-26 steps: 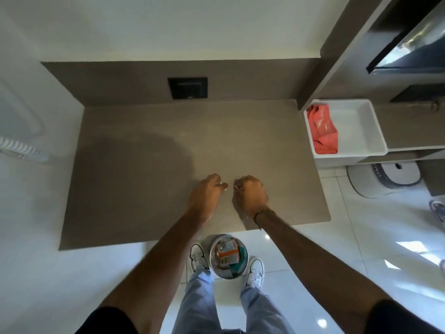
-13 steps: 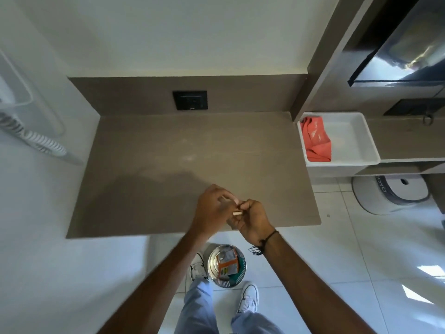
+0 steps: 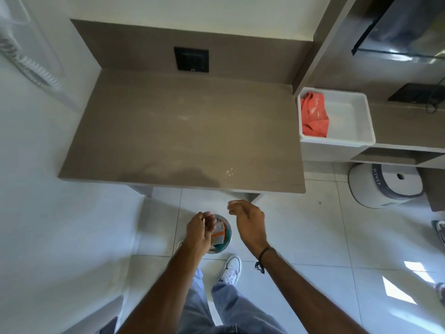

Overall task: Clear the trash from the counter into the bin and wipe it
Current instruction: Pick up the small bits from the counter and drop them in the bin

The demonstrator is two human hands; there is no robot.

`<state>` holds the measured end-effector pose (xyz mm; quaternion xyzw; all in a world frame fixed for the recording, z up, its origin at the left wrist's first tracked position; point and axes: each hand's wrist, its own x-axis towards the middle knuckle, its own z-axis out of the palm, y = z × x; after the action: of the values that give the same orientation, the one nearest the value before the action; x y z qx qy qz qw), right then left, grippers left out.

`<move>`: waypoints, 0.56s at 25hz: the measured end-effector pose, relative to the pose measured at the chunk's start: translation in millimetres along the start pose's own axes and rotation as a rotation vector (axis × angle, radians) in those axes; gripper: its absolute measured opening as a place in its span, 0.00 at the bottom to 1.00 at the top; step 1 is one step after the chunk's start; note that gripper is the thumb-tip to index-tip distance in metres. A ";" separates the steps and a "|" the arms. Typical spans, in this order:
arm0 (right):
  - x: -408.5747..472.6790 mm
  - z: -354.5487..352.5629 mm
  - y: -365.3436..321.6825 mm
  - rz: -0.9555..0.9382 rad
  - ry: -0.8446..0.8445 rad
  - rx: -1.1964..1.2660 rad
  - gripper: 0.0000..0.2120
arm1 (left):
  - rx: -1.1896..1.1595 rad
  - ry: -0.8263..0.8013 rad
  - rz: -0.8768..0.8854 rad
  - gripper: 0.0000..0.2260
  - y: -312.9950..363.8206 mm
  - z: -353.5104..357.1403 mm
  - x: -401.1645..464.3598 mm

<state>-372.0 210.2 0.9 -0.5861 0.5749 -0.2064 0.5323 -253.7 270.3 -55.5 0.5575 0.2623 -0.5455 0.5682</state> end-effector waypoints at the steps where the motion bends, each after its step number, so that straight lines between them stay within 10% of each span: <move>1: -0.3 -5.7 12.4 0.018 0.025 -0.014 0.11 | 0.097 0.017 -0.009 0.13 -4.8 -8.4 5.7; 8: -4.3 -32.2 59.7 0.035 0.081 -0.088 0.09 | 0.663 0.212 -0.025 0.22 -1.3 -60.0 32.3; 14: 5.2 -26.7 40.9 0.028 0.053 -0.072 0.09 | 1.240 0.080 0.630 0.14 48.3 -48.0 -3.3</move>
<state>-412.1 204.5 -26.9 -0.5911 0.6040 -0.1934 0.4984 -195.7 305.0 -47.3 0.8483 -0.2511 -0.3828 0.2660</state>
